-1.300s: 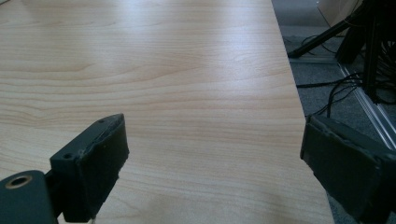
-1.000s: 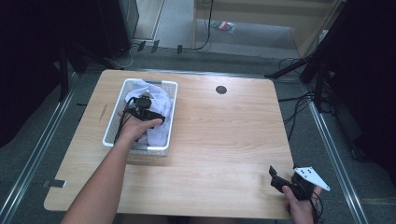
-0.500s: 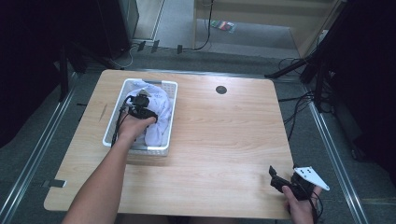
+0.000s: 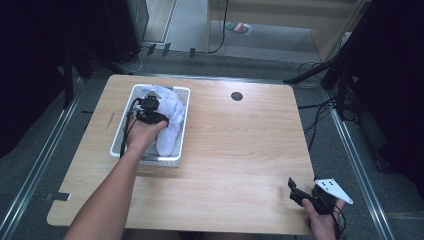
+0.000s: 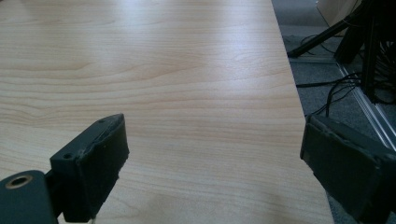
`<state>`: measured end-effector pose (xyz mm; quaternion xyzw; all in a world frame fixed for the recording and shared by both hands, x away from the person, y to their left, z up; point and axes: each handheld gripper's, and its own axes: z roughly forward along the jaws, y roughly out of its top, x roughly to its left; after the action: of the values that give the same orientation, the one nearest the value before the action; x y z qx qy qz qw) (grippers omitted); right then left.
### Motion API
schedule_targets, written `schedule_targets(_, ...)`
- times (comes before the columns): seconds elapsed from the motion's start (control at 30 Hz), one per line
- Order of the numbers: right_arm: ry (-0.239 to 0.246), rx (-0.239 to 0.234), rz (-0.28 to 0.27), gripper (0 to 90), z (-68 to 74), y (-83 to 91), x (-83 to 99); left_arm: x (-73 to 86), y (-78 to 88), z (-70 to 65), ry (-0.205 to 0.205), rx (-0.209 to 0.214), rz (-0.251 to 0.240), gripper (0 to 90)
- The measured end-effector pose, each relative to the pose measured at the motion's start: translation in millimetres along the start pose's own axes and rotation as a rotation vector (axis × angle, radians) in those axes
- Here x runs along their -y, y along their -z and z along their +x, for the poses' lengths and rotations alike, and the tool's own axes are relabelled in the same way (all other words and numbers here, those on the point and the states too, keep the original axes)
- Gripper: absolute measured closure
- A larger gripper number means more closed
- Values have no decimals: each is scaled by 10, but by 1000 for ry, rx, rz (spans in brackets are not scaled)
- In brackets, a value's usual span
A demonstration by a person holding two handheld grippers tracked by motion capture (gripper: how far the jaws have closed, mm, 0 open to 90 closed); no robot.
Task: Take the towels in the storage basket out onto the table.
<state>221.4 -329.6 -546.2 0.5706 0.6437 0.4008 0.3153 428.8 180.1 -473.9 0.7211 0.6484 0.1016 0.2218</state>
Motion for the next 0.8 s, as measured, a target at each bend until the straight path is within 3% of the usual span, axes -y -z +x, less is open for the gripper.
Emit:
schedule_targets(0.37,0,0,3,77,2,0,-1,-140,458,-114,-3,29,-68,590)
schedule_targets(0.8,2,1,2,77,-1,-4,-2,-328,909,-334,-59,27,-112,587)
